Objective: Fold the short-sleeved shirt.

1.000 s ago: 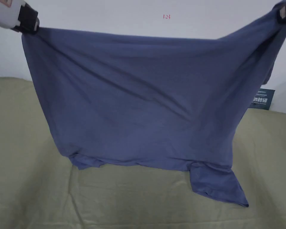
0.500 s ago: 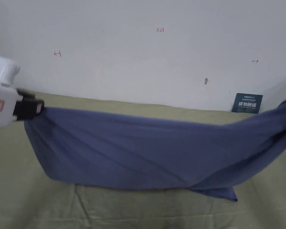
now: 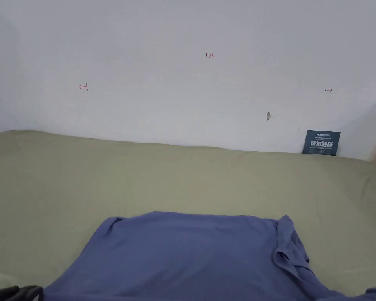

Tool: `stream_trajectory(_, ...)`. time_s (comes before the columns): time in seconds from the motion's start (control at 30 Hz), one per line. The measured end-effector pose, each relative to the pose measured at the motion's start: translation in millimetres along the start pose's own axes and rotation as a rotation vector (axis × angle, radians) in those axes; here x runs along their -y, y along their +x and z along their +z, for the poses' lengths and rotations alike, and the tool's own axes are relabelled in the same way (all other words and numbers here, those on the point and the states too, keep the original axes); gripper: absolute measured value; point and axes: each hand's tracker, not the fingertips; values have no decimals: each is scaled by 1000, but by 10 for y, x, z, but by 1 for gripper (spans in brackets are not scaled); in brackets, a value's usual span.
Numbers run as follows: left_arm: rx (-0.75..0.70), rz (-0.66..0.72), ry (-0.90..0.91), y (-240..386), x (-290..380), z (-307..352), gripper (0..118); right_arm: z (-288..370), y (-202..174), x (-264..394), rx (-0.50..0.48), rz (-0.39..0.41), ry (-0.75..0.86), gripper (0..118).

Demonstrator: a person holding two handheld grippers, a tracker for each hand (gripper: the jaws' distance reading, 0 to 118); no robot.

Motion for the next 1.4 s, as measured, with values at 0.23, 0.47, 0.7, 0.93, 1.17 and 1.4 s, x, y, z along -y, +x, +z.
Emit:
stream_trajectory(0.23,-14,36,-59,-62,366,118,2,178,-22,448,-8,-83,-45,2)
stream_trajectory(0.47,-22,44,-117,20,737,-27,2,93,8,837,0,-141,-126,3)
stream_trajectory(0.7,3,241,-164,-165,1110,-133,99,-83,208,1135,37,-199,-253,111)
stream_trajectory(0.93,-138,178,48,73,972,303,99,288,-59,968,47,-135,-56,108)
stream_trajectory(1.17,-211,93,90,559,887,548,6,465,-634,976,146,42,31,0)
stream_trajectory(1.4,-233,65,19,607,1085,637,0,625,-837,1168,70,-14,29,0)
